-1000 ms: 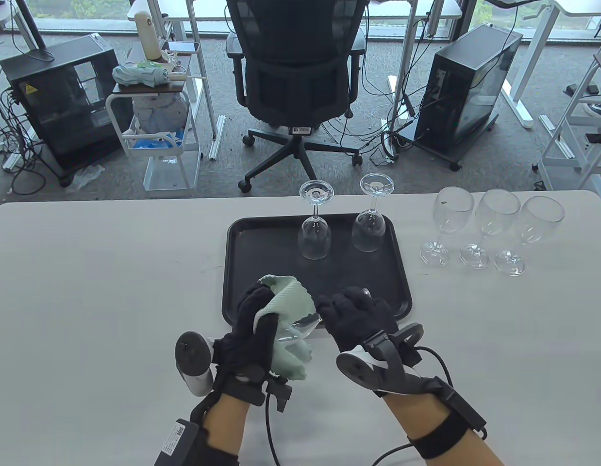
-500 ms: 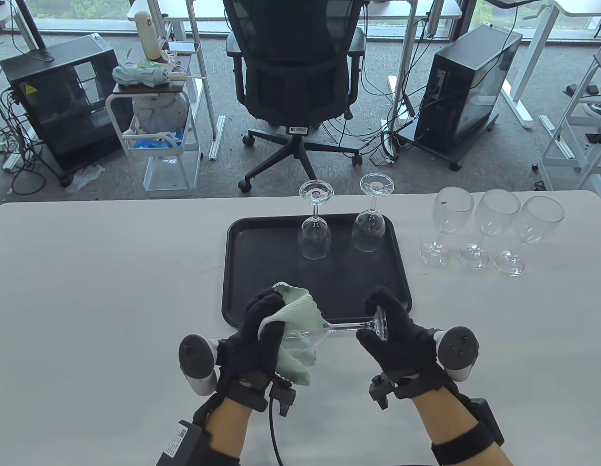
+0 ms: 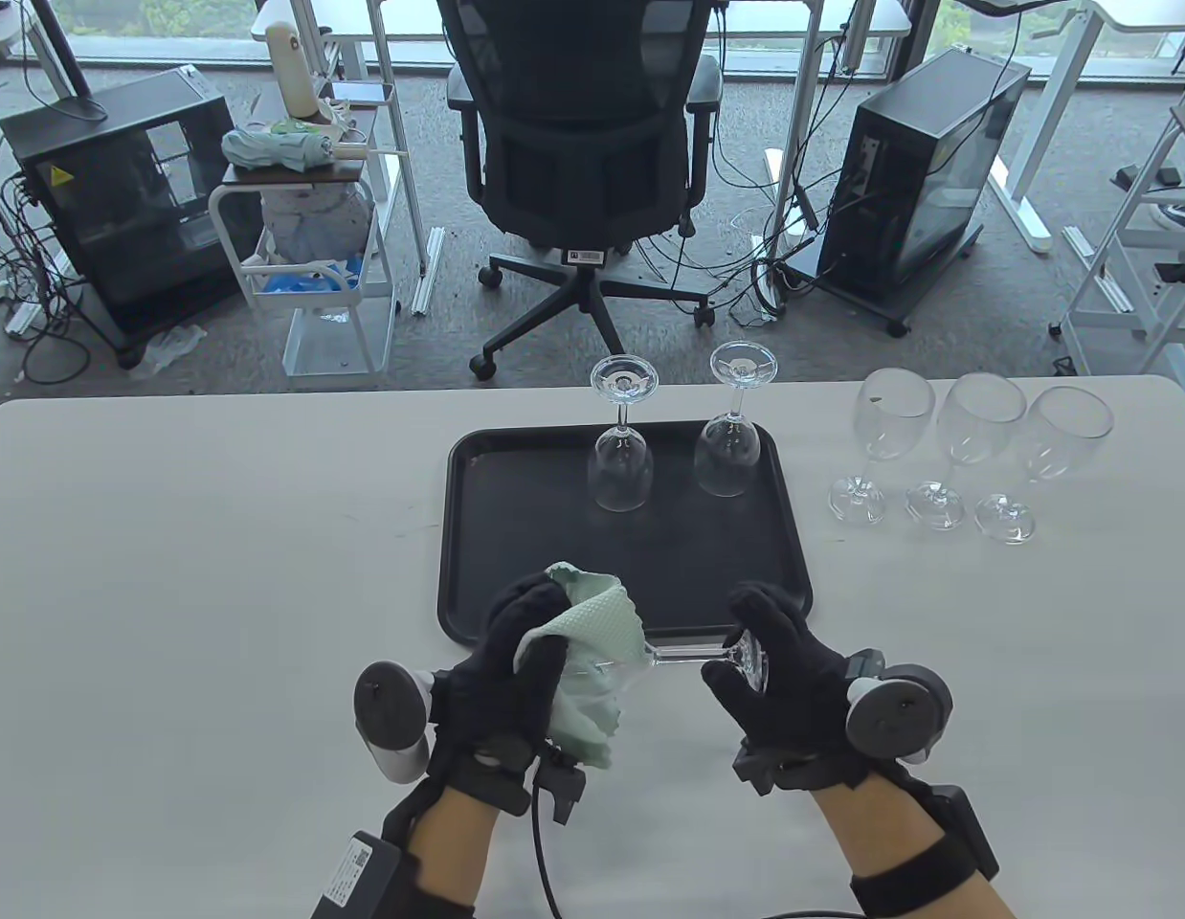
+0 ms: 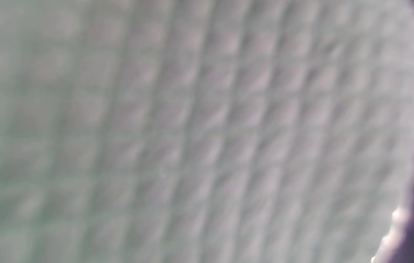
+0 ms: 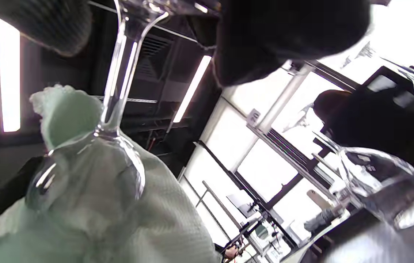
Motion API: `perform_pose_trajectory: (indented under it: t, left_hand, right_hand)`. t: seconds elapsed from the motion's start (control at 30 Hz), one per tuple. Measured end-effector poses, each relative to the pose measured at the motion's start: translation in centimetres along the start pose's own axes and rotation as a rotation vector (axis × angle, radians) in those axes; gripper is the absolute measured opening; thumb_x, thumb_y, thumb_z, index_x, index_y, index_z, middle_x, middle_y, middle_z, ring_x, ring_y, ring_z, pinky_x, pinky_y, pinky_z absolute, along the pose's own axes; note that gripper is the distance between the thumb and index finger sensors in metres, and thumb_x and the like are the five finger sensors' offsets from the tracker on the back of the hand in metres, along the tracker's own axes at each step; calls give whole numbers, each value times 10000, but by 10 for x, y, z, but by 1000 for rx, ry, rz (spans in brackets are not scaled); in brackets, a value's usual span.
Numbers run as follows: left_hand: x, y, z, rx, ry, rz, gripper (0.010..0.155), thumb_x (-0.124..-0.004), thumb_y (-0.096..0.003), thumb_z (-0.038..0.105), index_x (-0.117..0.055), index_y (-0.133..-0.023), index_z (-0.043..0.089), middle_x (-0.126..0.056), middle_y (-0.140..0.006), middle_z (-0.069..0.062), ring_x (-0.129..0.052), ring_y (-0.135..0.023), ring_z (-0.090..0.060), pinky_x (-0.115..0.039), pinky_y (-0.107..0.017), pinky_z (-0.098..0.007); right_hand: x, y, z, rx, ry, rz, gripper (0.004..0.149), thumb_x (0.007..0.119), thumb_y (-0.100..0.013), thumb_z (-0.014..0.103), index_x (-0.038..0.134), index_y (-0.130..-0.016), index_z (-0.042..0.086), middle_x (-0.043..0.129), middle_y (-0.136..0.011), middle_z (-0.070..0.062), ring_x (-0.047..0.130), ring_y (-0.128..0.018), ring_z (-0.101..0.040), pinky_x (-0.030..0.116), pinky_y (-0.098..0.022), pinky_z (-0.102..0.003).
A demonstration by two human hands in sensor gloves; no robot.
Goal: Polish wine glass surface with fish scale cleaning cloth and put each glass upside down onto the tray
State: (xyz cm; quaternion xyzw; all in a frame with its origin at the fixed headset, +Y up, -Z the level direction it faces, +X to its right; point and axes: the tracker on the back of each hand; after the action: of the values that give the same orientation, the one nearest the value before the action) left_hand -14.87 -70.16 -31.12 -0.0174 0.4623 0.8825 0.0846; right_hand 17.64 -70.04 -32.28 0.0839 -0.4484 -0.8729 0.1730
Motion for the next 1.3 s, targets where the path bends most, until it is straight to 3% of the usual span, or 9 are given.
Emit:
perform_pose_trajectory:
  t: [0.07,0.3,0.4,0.5,0.57,0.8,1.03,1.23,1.3]
  left_hand:
    - [0,1,3,-38,-61,17,590,-743,-497,673,-650,-1000,381,-535,-1135,-7,-623,-1000,-347,-820,-528,-591]
    - [0,0,1,54,17,2,569,-739,-520,658,-665,-1001,362,-559,-1127,-26,-645,-983,-363,-832,-500,-596]
    - [-2,1,2,45,6,12,576,-729,-517,671,-658,-1004,372,-554,-1129,-21,-644,-983,-357,-836,-499,-584]
    - [-2,0,6,-27,-22,7,588,-732,-502,680,-645,-1008,393,-520,-1145,-8,-612,-1007,-344,-821,-523,-582]
    - [-1,-1,7,-50,-82,20,585,-734,-496,682,-653,-999,396,-538,-1136,-6,-633,-996,-339,-834,-508,-575]
    - [-1,1,-6,95,82,-14,572,-725,-527,667,-647,-1013,374,-536,-1138,-24,-628,-993,-359,-832,-502,-584]
    - [-2,2,5,-18,-56,26,583,-722,-505,682,-646,-1007,394,-528,-1140,-11,-621,-1001,-341,-827,-521,-576]
    - [2,0,0,56,45,12,570,-721,-522,668,-667,-1005,371,-561,-1130,-27,-654,-980,-360,-845,-487,-582]
    - [0,1,-1,60,64,-10,573,-713,-529,671,-650,-1014,374,-541,-1138,-27,-637,-989,-359,-839,-498,-581]
  right_hand:
    - [3,1,-6,182,-150,68,715,705,-496,693,438,-1066,354,650,-945,-190,921,-439,-298,865,-218,-341]
    - [-3,4,7,-319,317,-13,894,780,-468,649,199,-1060,320,507,-1054,-161,891,-674,-331,889,-442,-417]
    - [-1,5,3,-192,138,-36,775,764,-488,634,322,-1058,350,575,-994,-165,892,-592,-323,876,-366,-376]
    - [2,1,-2,80,-81,-3,735,684,-501,703,425,-1072,319,671,-914,-191,910,-450,-281,868,-232,-330]
    - [2,2,-4,155,-159,75,746,705,-504,681,406,-1078,310,633,-940,-209,889,-488,-327,851,-271,-381]
    - [-4,5,12,-383,375,-26,924,793,-464,639,160,-1051,312,479,-1059,-177,897,-639,-330,898,-410,-407]
    - [2,3,-2,142,-91,64,747,689,-505,679,374,-1079,317,658,-917,-217,907,-451,-297,859,-240,-356]
    - [-3,4,15,-354,343,13,906,757,-479,641,149,-1050,288,463,-1069,-176,878,-643,-346,876,-415,-429]
    - [-3,5,17,-387,367,-19,904,764,-478,633,148,-1045,294,478,-1054,-175,887,-632,-332,888,-406,-412]
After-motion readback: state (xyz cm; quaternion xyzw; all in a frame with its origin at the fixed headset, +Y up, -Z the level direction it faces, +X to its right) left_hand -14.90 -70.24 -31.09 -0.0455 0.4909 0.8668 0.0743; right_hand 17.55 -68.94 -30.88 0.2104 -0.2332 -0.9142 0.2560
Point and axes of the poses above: the tracker on the back of each hand, its own z axis roughly to the thumb side, its own y axis roughly from the fingertips to the wrist, x = y × z
